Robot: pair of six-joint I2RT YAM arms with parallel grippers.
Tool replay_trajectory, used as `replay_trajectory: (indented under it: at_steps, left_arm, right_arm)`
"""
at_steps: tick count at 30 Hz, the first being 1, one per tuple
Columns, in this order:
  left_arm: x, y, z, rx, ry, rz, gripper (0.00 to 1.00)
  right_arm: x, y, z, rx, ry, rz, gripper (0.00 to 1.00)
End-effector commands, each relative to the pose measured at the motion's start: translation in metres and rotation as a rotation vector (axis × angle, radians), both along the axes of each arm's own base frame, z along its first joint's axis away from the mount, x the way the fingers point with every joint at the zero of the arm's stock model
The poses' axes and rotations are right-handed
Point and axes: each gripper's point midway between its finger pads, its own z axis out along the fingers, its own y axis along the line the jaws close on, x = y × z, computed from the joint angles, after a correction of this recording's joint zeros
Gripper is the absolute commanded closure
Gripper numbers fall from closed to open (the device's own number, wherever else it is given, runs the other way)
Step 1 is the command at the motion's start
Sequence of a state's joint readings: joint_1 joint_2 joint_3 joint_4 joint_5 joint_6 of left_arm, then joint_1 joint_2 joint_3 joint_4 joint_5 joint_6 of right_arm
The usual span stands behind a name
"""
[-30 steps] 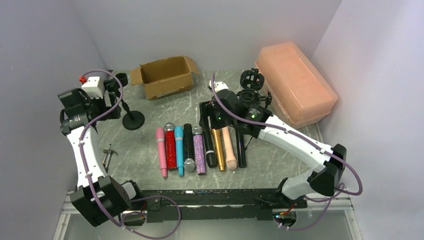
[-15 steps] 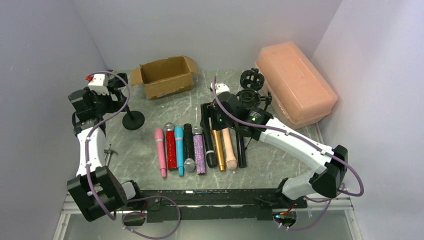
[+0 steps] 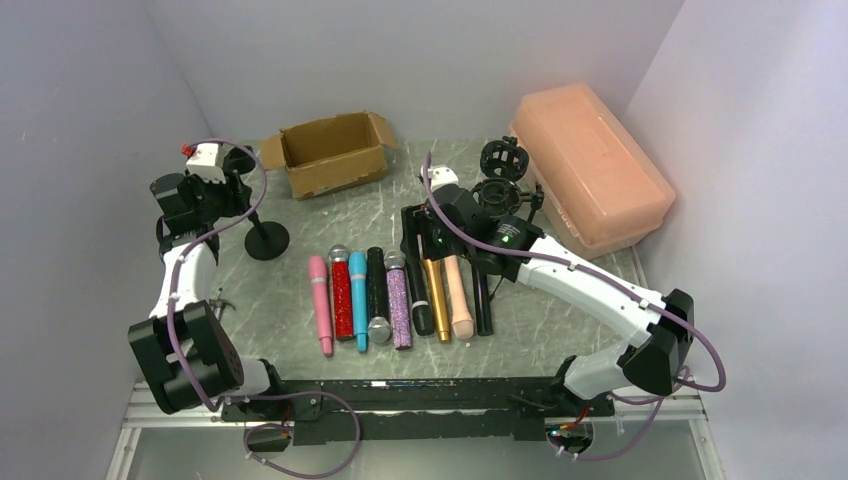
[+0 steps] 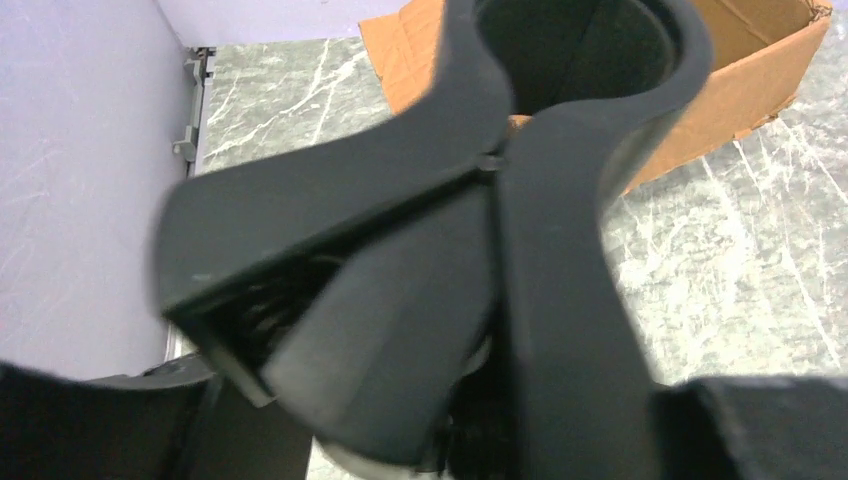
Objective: Attach the microphones to the stand
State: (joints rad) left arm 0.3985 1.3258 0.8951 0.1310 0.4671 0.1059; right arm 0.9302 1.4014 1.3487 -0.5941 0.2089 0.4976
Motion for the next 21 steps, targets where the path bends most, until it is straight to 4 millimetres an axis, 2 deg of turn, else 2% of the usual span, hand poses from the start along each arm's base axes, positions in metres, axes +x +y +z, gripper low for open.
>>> replay_trajectory:
  at_steps: [1, 5, 8, 10, 14, 18, 21]
  left_arm:
    - [0.009, -0.004, 0.036, 0.078, -0.125, -0.062, 0.48]
    - [0.002, -0.015, 0.042, 0.095, -0.153, -0.121, 0.62]
    - [-0.002, -0.022, 0.044, 0.082, -0.134, -0.172, 0.78]
    - [-0.008, -0.03, 0.046, 0.059, -0.111, -0.214, 0.85]
    - [-0.025, -0.052, 0.052, 0.055, -0.106, -0.327, 0.86]
    - [-0.053, -0.078, 0.044, 0.069, -0.072, -0.475, 0.85]
    - [-0.069, -0.087, 0.037, 0.112, -0.049, -0.537, 0.84]
  right_arm:
    - [0.009, 0.004, 0.011, 0.016, -0.046, -0.011, 0.33]
    - [0.01, 0.005, 0.011, 0.014, -0.047, -0.015, 0.34]
    - [0.01, 0.004, 0.011, 0.011, -0.047, -0.016, 0.34]
    - [0.009, 0.003, 0.008, 0.003, -0.043, -0.015, 0.35]
    - [0.009, 0.0, 0.004, -0.014, -0.044, -0.018, 0.35]
    - [0.009, -0.003, 0.002, -0.02, -0.047, -0.021, 0.35]
    - [0.008, -0.003, 0.0, -0.021, -0.047, -0.019, 0.35]
